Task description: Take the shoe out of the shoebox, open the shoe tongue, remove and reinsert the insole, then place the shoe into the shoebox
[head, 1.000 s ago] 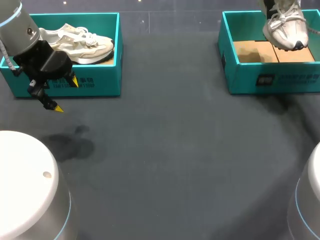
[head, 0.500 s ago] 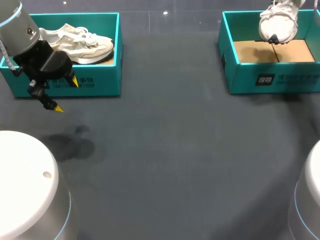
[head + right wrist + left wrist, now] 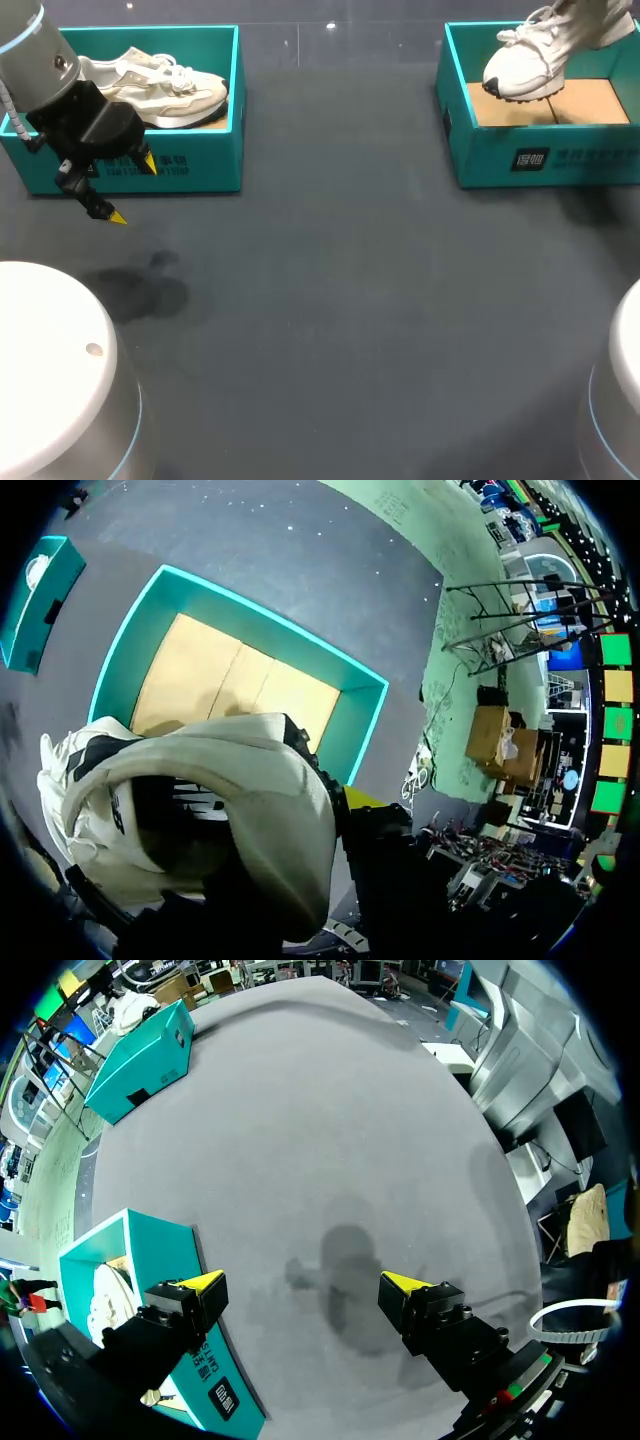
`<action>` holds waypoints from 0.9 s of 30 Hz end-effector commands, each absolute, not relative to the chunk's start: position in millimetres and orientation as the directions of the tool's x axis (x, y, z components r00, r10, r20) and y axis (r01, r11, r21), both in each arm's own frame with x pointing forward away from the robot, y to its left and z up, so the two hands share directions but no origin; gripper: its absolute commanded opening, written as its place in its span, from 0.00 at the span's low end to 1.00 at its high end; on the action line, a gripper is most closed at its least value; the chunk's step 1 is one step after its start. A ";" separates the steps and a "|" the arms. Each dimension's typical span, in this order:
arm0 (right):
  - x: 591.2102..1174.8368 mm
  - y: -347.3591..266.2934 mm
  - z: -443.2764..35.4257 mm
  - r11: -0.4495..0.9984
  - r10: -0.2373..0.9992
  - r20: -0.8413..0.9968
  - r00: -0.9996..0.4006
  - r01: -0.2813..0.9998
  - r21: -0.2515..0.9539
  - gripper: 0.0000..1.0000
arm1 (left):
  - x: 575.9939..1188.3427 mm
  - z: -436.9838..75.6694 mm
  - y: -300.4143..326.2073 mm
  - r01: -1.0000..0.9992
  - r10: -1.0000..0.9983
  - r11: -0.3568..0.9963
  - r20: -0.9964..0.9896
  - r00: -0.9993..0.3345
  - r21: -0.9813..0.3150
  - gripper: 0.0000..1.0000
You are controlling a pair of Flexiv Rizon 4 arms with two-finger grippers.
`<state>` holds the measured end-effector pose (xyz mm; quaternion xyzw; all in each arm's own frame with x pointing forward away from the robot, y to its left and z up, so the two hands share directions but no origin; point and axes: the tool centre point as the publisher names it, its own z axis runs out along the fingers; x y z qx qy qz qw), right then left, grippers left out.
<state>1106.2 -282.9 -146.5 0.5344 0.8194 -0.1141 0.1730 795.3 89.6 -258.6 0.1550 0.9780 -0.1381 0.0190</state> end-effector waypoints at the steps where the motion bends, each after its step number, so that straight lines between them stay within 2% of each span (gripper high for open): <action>1: 1094.2 -283.8 -144.4 0.278 0.879 -0.417 -0.233 0.959 0.049 0.00 | 795.0 -258.1 89.8 0.309 0.298 0.914 -0.079 -0.951 -0.262 1.00; 11: 1094.2 -283.8 -144.4 0.278 0.879 -0.417 -0.233 0.959 0.049 0.00 | 795.0 -258.1 89.8 0.309 0.298 0.914 -0.079 -0.951 -0.262 1.00; 15: 1091.1 -315.6 -143.5 0.120 0.932 -0.357 -0.069 0.985 0.125 0.00 | 795.0 -258.1 89.8 0.309 0.298 0.914 -0.079 -0.951 -0.262 1.00; 21: 1075.2 -349.2 -141.2 -0.082 0.935 -0.326 0.142 0.978 0.191 0.00 | 795.0 -258.1 89.8 0.309 0.298 0.914 -0.079 -0.951 -0.262 1.00; 27: 1058.6 -346.3 -146.2 -0.131 0.933 -0.304 0.195 0.967 0.218 0.00 | 795.0 -258.1 89.8 0.309 0.298 0.914 -0.079 -0.951 -0.262 1.00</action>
